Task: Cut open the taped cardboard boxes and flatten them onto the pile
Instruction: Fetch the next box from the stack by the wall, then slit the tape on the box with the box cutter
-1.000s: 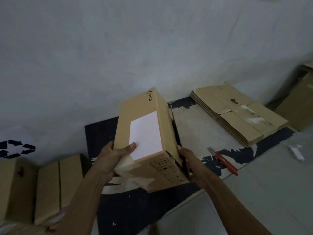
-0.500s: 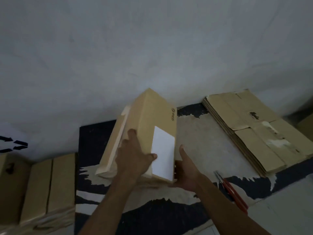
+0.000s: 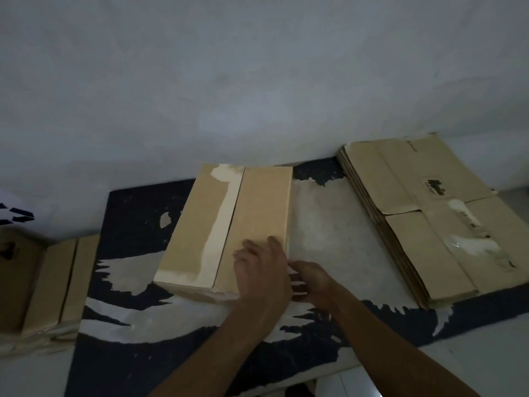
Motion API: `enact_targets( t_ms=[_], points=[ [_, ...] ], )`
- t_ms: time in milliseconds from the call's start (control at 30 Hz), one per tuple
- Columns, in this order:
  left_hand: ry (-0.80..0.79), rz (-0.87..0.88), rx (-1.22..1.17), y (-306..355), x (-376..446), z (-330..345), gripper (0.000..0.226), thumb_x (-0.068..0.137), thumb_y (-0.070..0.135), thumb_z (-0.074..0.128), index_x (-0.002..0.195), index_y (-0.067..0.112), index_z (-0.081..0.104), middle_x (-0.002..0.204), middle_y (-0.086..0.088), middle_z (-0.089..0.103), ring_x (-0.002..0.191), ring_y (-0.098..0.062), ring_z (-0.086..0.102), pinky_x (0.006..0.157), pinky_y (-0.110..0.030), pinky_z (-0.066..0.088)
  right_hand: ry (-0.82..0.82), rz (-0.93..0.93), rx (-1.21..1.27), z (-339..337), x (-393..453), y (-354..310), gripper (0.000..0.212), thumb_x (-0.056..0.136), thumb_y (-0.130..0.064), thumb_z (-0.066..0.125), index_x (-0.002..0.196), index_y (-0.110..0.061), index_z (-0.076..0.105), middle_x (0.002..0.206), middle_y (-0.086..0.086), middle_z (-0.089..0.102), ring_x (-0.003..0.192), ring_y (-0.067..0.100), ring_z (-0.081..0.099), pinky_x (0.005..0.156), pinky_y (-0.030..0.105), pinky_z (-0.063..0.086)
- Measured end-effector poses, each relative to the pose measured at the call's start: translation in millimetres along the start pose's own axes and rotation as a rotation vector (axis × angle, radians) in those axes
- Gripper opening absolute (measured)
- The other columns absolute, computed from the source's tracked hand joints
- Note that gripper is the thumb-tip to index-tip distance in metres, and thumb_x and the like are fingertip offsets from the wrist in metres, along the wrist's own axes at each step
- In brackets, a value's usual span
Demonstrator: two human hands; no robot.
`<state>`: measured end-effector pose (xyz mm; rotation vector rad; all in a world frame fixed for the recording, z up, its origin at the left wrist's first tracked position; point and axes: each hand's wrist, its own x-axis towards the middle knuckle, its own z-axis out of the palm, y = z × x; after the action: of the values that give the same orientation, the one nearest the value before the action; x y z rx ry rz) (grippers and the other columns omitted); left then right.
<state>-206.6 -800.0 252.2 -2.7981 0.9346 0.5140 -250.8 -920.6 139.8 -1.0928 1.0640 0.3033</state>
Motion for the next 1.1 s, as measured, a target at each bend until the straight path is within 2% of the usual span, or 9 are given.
enact_targets(
  t_ms=[133, 233, 333, 400, 533, 600, 800, 933, 1100],
  points=[
    [-0.113, -0.030, 0.115, 37, 5, 8, 0.074, 0.100, 0.039, 0.048, 0.155, 0.004, 0.013, 0.153, -0.039, 0.020, 0.137, -0.053, 0.033, 0.111, -0.055, 0.033, 0.218, -0.241, -0.192, -41, -5, 14, 0.016, 0.092, -0.022, 0.068, 0.101, -0.010, 0.071, 0.095, 0.011, 0.073, 0.079, 0.024, 0.071, 0.069, 0.031, 0.056],
    [-0.050, -0.027, 0.090, 38, 8, -1, 0.061, 0.099, 0.053, 0.046, 0.141, 0.010, 0.039, 0.139, -0.023, 0.050, 0.124, -0.040, 0.050, 0.099, -0.043, 0.042, 0.503, -0.333, -0.773, -80, -10, 39, 0.017, 0.087, -0.031, 0.069, 0.090, -0.016, 0.060, 0.091, 0.002, 0.064, 0.082, 0.022, 0.063, 0.065, 0.028, 0.047],
    [0.113, -0.027, -0.167, 13, 20, -12, 0.042, 0.101, 0.049, 0.045, 0.125, 0.016, 0.054, 0.118, -0.011, 0.061, 0.109, -0.030, 0.059, 0.083, -0.036, 0.046, 0.419, -0.237, -1.123, -104, -5, 70, 0.042, 0.086, -0.047, 0.066, 0.108, -0.015, 0.049, 0.108, 0.003, 0.057, 0.101, 0.026, 0.059, 0.076, 0.033, 0.046],
    [0.219, -0.108, -0.366, -13, 33, -14, 0.042, 0.099, 0.039, 0.054, 0.134, 0.016, 0.051, 0.128, -0.012, 0.057, 0.119, -0.032, 0.052, 0.091, -0.042, 0.046, 0.398, -0.252, -1.177, -110, -3, 81, 0.041, 0.088, -0.044, 0.064, 0.112, -0.015, 0.048, 0.112, 0.004, 0.059, 0.103, 0.025, 0.061, 0.081, 0.034, 0.049],
    [0.146, -0.367, -0.384, -62, 56, -2, 0.071, 0.091, 0.054, 0.057, 0.149, 0.027, 0.027, 0.158, -0.021, 0.017, 0.143, -0.048, 0.018, 0.113, -0.058, 0.027, 0.403, -0.283, -1.153, -109, 0, 82, 0.030, 0.092, -0.031, 0.060, 0.110, -0.012, 0.046, 0.111, 0.007, 0.059, 0.102, 0.028, 0.061, 0.076, 0.033, 0.046],
    [0.072, -0.394, -0.317, -74, 58, 4, 0.070, 0.088, 0.068, 0.050, 0.144, 0.032, 0.025, 0.156, -0.024, 0.010, 0.138, -0.054, 0.023, 0.110, -0.060, 0.029, 0.403, -0.326, -1.091, -107, 4, 74, 0.019, 0.094, -0.023, 0.056, 0.100, -0.012, 0.043, 0.105, 0.010, 0.059, 0.093, 0.029, 0.061, 0.069, 0.033, 0.044],
    [0.001, -0.392, -0.167, -70, 41, 9, 0.064, 0.095, 0.070, 0.028, 0.149, 0.037, 0.015, 0.143, -0.026, 0.029, 0.126, -0.045, 0.037, 0.098, -0.050, 0.040, 0.429, -0.575, -0.554, -74, -5, -2, 0.005, 0.100, -0.010, 0.051, 0.096, -0.009, 0.054, 0.083, 0.005, 0.061, 0.063, 0.011, 0.055, 0.050, 0.012, 0.040],
    [-0.012, -0.373, -0.247, -56, 14, 16, 0.066, 0.097, 0.065, 0.033, 0.151, 0.032, 0.015, 0.135, -0.020, 0.031, 0.120, -0.038, 0.041, 0.093, -0.044, 0.042, 0.353, -0.737, -0.352, -58, -25, -65, 0.022, 0.101, -0.014, 0.048, 0.087, -0.006, 0.063, 0.080, 0.013, 0.065, 0.069, 0.023, 0.063, 0.064, 0.038, 0.054],
    [-0.082, -0.275, -0.261, -58, -12, 23, 0.069, 0.099, 0.060, 0.038, 0.155, 0.029, 0.013, 0.129, -0.014, 0.041, 0.110, -0.029, 0.054, 0.089, -0.037, 0.044, 0.105, -0.851, -0.209, -34, -70, -115, 0.019, 0.105, -0.022, 0.046, 0.104, -0.012, 0.062, 0.080, 0.015, 0.070, 0.063, 0.022, 0.066, 0.055, 0.030, 0.055]
  ],
)
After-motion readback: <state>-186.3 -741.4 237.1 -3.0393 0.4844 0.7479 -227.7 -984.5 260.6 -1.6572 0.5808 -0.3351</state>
